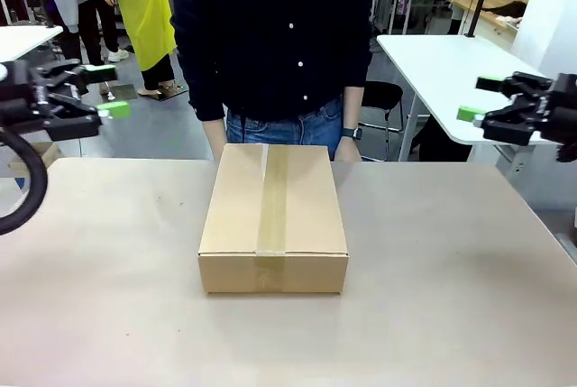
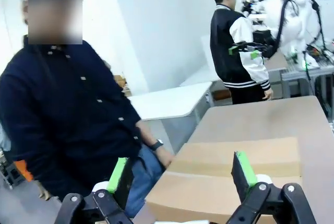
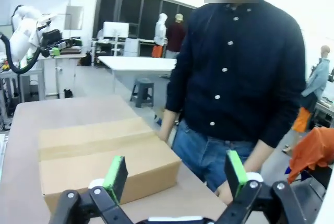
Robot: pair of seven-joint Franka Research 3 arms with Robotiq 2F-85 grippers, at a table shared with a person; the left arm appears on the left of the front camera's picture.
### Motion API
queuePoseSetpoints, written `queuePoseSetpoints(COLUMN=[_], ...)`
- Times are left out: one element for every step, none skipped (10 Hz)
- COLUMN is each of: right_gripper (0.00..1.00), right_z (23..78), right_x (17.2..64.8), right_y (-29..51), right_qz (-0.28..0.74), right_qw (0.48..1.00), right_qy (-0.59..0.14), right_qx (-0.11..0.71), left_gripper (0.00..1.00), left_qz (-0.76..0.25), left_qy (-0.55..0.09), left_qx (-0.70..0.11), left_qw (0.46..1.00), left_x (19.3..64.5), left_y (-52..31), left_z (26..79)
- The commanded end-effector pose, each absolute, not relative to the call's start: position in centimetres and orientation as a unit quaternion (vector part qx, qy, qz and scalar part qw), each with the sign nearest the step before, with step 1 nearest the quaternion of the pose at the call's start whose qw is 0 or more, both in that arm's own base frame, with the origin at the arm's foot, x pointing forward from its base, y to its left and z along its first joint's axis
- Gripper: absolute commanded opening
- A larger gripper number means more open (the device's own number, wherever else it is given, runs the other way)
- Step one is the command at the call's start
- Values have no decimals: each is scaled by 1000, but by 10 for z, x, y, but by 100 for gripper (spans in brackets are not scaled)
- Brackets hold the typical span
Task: Pack the gift set into the box.
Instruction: Press and hold the closed box until the human finishes sealing it.
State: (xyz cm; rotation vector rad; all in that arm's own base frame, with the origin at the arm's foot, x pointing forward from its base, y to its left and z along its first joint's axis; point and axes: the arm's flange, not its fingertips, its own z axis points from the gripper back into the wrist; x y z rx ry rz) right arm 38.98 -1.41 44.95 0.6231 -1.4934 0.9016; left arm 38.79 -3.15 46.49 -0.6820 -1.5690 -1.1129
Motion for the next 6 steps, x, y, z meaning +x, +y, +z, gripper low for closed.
queuePoseSetpoints(right_gripper=[100, 100, 100, 100, 100, 100], right_z=[449, 449, 449, 449, 449, 449], right_x=[394, 394, 394, 394, 394, 394], right_y=[13, 13, 13, 13, 13, 13], right_qz=[417, 417, 417, 417, 417, 417], right_qw=[595, 595, 595, 595, 595, 595], right_qy=[-624, -624, -624, -624, -624, -624], right_qx=[287, 287, 287, 287, 287, 287], left_gripper=[100, 100, 100, 100, 100, 100], left_qz=[-493, -493, -493, -493, -493, -493], left_qy=[-639, -639, -639, -639, -639, -639], left_qx=[-282, -282, -282, -282, -282, -282], left_qw=[518, 518, 518, 518, 518, 518], left_x=[383, 383, 383, 383, 383, 383], left_y=[-64, -64, -64, -64, -64, -64], left_z=[468, 468, 468, 468, 468, 468])
